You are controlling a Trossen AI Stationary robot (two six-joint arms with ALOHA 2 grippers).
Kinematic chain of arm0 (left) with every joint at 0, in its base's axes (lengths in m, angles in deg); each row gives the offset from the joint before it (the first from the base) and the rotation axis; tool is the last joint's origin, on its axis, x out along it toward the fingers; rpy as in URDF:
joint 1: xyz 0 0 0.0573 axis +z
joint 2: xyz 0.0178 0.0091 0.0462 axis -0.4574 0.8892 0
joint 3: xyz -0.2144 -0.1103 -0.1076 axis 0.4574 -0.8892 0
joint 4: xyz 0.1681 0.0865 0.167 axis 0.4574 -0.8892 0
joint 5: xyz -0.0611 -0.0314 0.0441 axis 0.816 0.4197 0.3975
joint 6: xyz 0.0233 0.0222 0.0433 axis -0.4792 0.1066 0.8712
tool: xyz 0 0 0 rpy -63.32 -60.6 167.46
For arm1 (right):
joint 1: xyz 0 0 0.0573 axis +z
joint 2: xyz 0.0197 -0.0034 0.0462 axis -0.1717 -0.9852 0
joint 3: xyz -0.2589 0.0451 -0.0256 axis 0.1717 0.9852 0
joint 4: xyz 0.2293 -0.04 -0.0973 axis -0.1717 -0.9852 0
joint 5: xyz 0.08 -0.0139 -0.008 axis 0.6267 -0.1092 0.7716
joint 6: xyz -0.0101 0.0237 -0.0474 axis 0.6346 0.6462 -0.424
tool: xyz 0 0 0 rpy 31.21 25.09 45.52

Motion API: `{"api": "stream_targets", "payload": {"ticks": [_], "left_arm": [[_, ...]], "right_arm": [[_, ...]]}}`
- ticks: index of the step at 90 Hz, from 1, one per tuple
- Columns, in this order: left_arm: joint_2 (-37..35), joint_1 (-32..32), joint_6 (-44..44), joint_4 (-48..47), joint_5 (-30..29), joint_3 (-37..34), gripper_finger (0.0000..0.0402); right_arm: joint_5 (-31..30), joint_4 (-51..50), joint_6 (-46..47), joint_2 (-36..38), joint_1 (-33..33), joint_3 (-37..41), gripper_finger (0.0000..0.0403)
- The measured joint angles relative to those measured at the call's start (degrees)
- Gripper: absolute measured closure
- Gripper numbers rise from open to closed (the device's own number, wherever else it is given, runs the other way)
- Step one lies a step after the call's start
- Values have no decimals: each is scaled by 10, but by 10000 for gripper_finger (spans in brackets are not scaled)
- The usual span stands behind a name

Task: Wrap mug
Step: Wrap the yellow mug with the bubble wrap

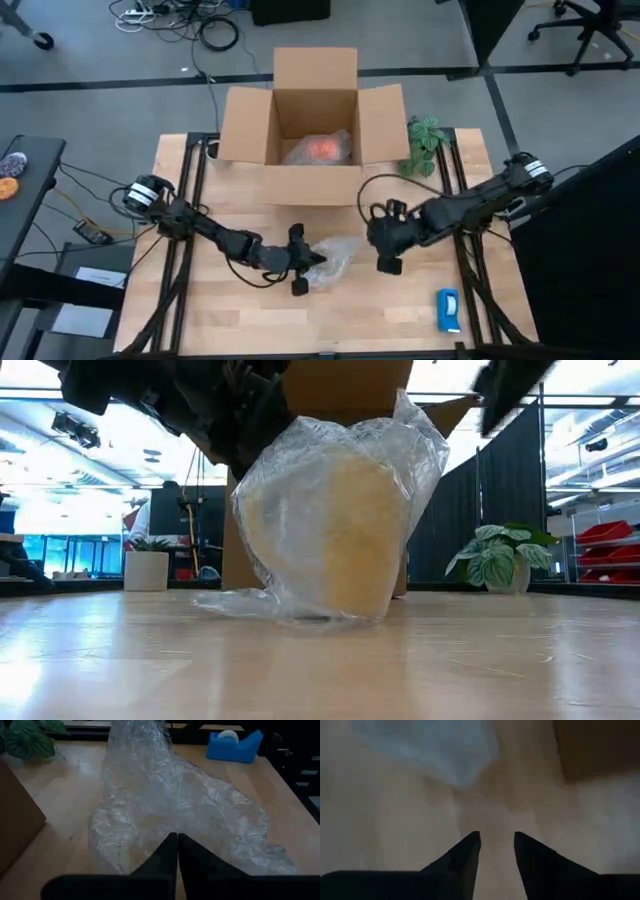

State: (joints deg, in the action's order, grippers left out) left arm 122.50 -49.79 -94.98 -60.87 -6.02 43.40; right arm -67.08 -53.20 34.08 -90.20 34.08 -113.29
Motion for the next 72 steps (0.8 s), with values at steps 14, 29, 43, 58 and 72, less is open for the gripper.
{"api": "stream_targets", "payload": {"ticks": [14,29,43,58,72], "left_arm": [[0,0,0,0,0,0,402],[0,1,0,-1,0,0,402],[0,7,0,-6,-4,-1,402],[1,16,0,-7,-7,-1,402],[1,16,0,-9,-10,-1,402]], "right_arm": [[-85,123,-66,-49,5,37,330],[-105,209,-198,-78,-6,-10,357],[-54,248,-247,-80,-6,-49,379],[-8,264,-249,-95,-13,-55,391],[52,301,-249,-155,-27,-54,397]]}}
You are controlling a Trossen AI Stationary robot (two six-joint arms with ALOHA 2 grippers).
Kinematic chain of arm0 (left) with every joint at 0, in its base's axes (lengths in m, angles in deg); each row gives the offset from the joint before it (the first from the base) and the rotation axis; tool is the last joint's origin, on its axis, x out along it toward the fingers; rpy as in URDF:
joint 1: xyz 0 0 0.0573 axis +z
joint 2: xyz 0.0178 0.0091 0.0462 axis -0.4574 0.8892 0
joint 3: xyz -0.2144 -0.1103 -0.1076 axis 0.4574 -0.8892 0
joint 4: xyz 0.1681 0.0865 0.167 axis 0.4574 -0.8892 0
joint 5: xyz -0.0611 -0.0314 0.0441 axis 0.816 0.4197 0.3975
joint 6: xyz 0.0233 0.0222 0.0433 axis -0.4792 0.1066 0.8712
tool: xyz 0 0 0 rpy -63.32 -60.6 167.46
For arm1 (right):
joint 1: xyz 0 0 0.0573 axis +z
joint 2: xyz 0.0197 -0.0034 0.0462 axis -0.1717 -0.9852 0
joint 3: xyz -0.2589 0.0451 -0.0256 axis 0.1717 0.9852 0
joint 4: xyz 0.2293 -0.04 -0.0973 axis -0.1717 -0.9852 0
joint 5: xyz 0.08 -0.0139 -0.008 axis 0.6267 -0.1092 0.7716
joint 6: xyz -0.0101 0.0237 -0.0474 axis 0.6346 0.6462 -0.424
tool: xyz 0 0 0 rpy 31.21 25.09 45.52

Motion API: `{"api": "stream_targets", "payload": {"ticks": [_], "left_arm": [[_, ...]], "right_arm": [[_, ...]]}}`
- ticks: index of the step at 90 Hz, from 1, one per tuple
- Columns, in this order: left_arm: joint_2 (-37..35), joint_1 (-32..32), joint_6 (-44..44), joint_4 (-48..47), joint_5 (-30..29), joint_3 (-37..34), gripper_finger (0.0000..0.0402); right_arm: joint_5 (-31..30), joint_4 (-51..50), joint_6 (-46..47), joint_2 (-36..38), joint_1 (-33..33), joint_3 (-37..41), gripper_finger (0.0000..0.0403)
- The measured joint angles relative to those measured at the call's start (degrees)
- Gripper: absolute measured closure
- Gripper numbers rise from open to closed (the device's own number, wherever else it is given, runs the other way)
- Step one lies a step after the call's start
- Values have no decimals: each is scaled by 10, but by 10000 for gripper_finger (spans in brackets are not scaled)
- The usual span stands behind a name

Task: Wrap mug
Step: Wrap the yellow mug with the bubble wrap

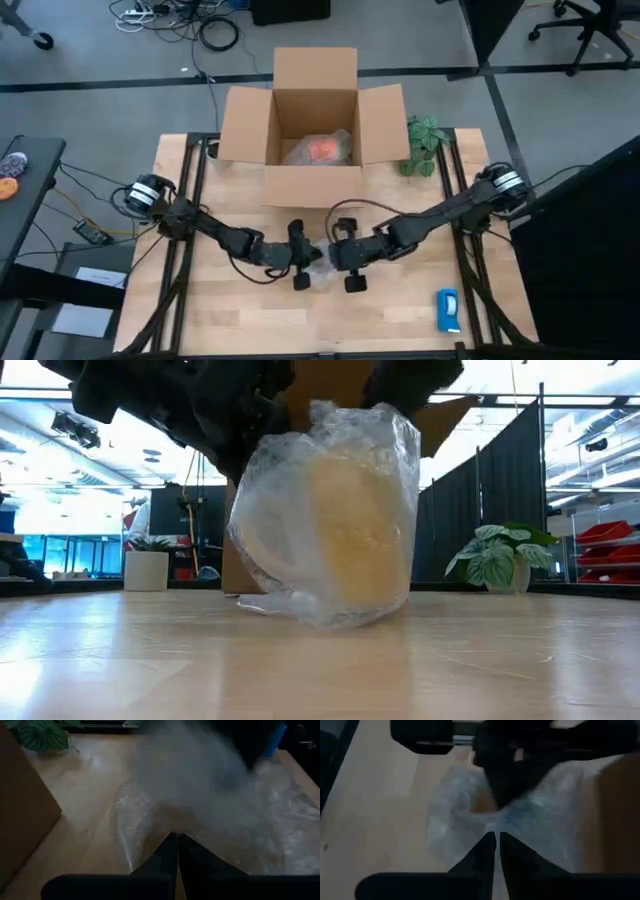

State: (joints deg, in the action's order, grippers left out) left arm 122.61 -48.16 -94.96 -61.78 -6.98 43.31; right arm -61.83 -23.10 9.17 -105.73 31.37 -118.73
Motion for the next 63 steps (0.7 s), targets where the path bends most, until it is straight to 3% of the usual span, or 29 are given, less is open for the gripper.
{"api": "stream_targets", "payload": {"ticks": [22,63], "left_arm": [[-9,-2,15,0,7,0,401],[-73,12,44,-71,-23,-2,402]], "right_arm": [[103,38,25,-63,-12,-4,403],[129,-15,57,-64,-33,1,402]]}}
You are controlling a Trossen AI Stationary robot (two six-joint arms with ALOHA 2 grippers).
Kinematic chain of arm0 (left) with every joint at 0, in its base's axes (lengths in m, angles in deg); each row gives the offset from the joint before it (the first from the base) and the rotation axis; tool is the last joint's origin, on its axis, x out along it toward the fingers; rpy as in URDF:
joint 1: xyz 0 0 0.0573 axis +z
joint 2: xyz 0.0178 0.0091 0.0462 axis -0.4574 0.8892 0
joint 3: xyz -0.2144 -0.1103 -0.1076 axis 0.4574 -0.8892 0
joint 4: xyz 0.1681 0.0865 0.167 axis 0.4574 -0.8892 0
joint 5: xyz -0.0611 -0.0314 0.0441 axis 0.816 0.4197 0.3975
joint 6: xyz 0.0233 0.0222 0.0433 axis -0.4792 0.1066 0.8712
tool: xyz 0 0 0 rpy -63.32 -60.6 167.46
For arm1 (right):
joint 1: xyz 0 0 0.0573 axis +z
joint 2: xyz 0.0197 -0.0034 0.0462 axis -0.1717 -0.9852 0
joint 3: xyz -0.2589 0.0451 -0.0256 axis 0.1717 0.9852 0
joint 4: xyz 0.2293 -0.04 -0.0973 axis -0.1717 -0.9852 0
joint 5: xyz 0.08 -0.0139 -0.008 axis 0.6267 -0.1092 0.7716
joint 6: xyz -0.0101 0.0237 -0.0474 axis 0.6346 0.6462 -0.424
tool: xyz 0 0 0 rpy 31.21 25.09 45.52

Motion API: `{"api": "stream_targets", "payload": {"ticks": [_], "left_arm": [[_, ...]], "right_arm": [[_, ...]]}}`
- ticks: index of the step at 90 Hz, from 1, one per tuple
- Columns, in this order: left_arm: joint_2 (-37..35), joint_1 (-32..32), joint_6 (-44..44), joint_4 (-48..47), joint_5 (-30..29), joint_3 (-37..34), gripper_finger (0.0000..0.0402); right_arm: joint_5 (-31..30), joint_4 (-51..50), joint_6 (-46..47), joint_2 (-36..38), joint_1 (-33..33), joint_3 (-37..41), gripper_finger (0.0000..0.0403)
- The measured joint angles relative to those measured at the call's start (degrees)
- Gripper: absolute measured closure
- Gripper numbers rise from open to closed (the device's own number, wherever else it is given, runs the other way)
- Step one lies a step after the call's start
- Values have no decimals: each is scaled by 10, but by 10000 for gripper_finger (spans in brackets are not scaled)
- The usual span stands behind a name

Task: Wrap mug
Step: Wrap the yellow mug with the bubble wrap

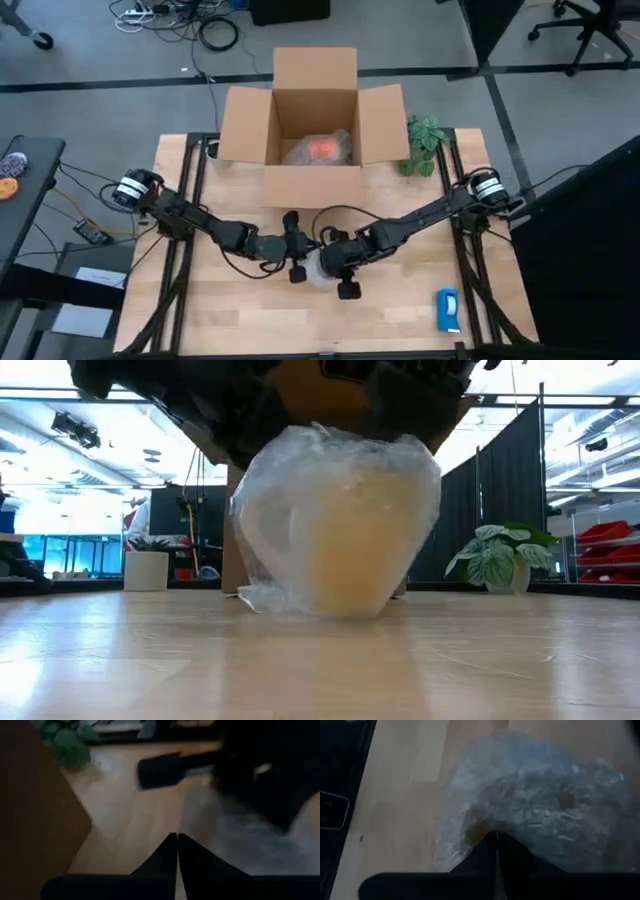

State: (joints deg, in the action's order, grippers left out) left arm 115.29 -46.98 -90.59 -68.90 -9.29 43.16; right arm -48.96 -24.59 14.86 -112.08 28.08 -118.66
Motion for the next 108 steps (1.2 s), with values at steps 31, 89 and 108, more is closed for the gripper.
{"api": "stream_targets", "payload": {"ticks": [31,89,108], "left_arm": [[2,-7,-9,42,28,1,402],[116,-1,-59,122,21,3,402],[55,0,-11,68,28,-1,402]], "right_arm": [[-6,-32,35,9,-21,2,403],[-69,-20,30,-15,-25,-7,403],[-89,-16,33,-22,-26,-8,403]]}}
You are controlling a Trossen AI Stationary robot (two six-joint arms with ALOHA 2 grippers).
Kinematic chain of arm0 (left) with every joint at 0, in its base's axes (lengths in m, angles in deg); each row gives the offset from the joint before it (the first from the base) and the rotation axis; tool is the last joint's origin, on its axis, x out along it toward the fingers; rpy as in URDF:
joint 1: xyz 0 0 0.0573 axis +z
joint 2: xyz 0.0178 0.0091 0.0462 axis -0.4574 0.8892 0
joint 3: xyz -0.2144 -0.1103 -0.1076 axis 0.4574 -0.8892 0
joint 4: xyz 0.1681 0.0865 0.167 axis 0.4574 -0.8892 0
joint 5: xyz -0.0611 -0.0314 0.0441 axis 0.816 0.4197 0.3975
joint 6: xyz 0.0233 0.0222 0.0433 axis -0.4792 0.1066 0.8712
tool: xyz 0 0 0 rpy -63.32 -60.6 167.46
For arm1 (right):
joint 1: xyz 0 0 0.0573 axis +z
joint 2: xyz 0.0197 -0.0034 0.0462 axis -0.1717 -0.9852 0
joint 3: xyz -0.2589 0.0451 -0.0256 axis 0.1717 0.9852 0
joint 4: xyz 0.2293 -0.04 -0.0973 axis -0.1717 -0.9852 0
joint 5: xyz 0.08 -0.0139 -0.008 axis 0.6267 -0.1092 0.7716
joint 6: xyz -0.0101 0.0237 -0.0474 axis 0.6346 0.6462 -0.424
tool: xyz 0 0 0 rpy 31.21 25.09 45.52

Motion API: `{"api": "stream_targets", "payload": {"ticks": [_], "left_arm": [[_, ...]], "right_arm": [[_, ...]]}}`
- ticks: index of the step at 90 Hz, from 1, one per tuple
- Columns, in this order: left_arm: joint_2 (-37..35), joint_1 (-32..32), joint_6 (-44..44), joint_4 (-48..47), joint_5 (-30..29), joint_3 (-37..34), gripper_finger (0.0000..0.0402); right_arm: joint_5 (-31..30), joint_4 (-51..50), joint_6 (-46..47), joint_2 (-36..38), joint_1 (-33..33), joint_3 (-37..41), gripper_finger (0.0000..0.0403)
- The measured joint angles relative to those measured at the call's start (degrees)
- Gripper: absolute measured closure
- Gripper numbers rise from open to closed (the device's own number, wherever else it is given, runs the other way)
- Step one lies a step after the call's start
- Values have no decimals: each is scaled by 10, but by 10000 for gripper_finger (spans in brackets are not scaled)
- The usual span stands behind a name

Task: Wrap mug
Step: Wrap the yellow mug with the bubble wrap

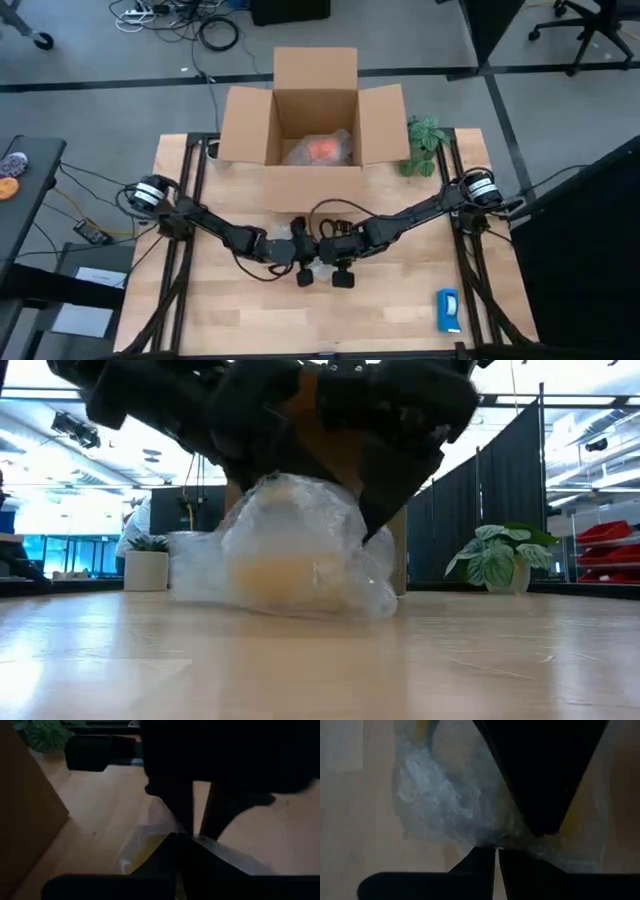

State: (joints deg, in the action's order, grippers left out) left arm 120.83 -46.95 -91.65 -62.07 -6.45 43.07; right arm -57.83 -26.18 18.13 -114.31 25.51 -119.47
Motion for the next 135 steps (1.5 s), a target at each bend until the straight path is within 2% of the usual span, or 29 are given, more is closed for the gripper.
{"api": "stream_targets", "payload": {"ticks": [17,30,51,64,89,104,119,135], "left_arm": [[-100,-4,-3,-156,-9,1,402],[-162,-24,-54,-287,-32,1,402],[-173,-88,-170,-392,-38,1,402],[-146,-111,-207,-346,-67,-17,402],[-57,-96,-178,-213,-95,-28,402],[-48,-97,-173,-207,-93,-27,402],[-46,-104,-107,-165,-104,-28,399],[-52,-103,-74,-164,-99,-29,358]], "right_arm": [[-18,2,0,0,-1,0,403],[-25,5,0,0,0,1,403],[-26,8,-4,0,4,1,403],[-25,29,-24,0,7,3,403],[-20,124,-39,0,9,52,403],[-37,174,-28,0,19,80,403],[-37,183,-6,0,18,98,403],[-37,196,-4,0,18,106,403]]}}
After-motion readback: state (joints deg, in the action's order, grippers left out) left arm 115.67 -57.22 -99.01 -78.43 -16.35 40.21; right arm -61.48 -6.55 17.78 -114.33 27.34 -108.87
